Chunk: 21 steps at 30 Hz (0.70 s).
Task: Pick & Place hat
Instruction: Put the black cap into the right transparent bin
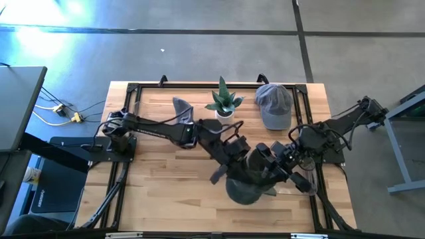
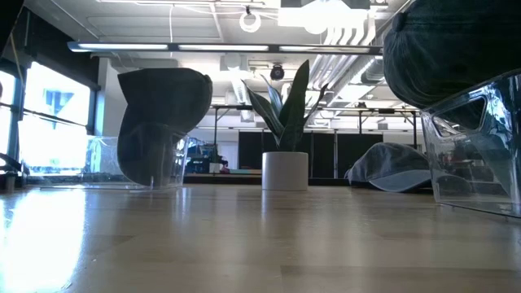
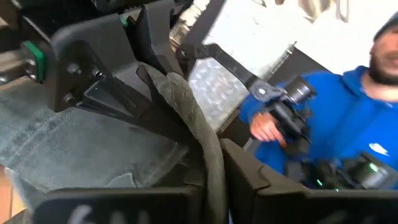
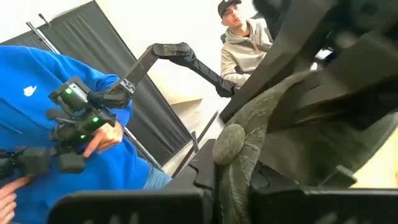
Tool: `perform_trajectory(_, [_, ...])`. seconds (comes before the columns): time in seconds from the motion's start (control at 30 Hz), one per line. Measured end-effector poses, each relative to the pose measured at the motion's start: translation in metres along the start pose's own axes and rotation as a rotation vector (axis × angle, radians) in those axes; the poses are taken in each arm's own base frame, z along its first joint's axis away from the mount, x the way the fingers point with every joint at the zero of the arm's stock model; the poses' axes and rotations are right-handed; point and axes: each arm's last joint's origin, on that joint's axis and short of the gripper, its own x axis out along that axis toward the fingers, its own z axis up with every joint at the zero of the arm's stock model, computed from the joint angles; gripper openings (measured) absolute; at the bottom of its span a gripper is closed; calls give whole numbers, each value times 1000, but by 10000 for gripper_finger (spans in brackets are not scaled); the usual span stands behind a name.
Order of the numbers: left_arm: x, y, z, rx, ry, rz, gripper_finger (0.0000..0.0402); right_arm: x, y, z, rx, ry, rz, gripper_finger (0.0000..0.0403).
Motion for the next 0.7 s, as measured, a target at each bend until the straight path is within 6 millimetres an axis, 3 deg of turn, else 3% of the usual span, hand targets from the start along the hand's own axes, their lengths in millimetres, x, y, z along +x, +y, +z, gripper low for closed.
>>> perform_trajectory(0.13, [-16, 18, 10, -19, 76, -48, 102, 0, 1, -7, 26, 48, -25, 6])
perform_trajectory(0.3, [-40, 47, 18, -169, 152, 7, 159, -17, 7, -3, 196, 132, -291, 5])
perform_trajectory(0.43, [-54, 48, 27, -142, 121, 92, 159, -38, 21, 9, 268, 196, -432, 4])
perform_trajectory(0.7, [-70, 27, 43, -55, 89, 151, 134, -53, 41, 41, 282, 60, -399, 3])
